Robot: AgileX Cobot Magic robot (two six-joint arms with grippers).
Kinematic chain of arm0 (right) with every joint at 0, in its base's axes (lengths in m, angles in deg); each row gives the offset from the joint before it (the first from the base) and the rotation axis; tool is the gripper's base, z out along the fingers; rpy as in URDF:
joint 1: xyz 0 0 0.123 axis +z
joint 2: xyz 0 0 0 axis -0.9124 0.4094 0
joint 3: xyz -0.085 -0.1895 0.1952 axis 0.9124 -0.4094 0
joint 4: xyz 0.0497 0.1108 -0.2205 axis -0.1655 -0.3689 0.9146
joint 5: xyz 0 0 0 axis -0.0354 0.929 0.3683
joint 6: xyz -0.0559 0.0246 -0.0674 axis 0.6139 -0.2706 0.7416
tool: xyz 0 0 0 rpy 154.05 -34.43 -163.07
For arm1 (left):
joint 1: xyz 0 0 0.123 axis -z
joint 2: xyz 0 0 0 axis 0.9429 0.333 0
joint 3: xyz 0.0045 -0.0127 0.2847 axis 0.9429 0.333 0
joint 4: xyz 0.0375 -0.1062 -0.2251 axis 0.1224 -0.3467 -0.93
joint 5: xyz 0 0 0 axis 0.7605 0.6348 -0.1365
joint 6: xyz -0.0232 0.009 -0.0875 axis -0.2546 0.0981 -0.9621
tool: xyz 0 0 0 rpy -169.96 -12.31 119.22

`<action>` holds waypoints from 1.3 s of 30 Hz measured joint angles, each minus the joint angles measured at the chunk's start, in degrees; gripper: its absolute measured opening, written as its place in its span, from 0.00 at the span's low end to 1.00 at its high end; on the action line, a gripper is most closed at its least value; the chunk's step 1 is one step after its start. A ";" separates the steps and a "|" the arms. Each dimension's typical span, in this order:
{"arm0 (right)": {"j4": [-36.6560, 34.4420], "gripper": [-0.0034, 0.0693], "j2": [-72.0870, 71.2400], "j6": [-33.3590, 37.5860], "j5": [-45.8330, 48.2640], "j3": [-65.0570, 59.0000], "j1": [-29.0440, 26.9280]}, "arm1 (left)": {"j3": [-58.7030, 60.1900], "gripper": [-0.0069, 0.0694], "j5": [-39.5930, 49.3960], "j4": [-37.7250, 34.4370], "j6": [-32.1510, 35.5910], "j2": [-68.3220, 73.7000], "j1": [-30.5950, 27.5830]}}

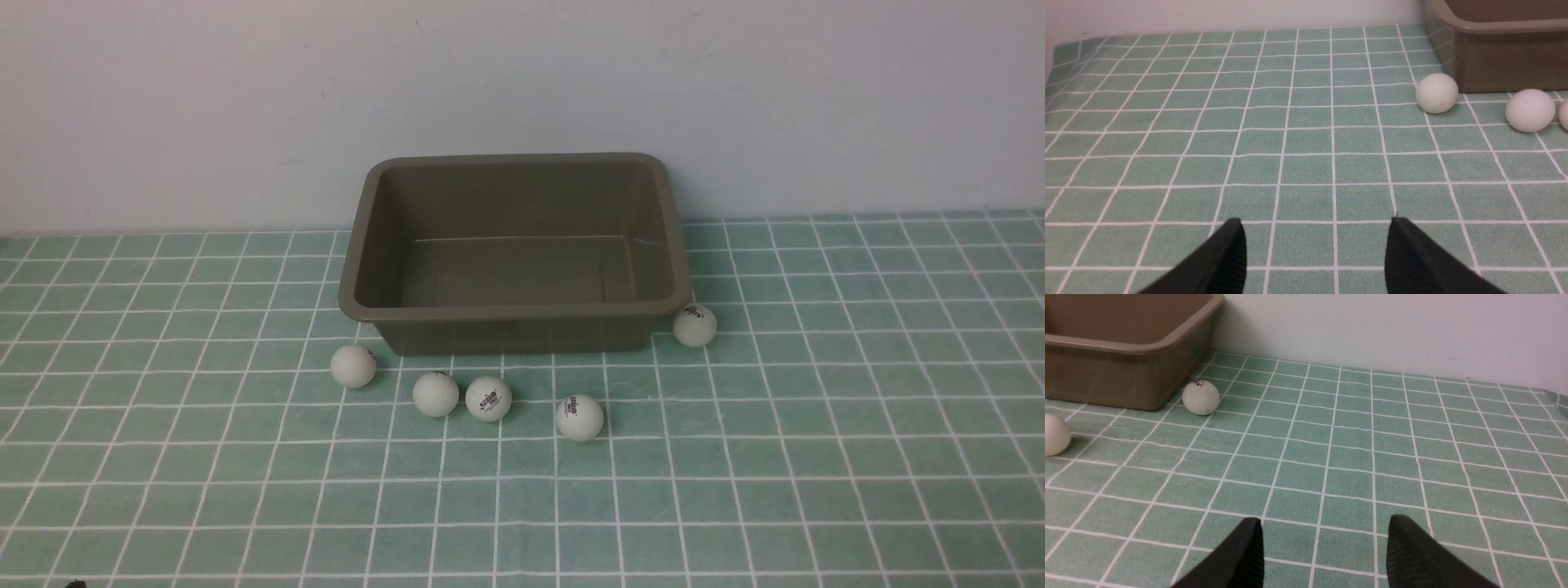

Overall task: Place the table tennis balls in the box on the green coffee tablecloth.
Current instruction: 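Reach for and grasp a ping pong ball on the table beside the basket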

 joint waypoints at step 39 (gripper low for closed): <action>-10.61 0.57 1.06 -1.26 13.91 31.31 0.00 | 0.00 0.63 0.00 0.00 0.00 0.00 0.00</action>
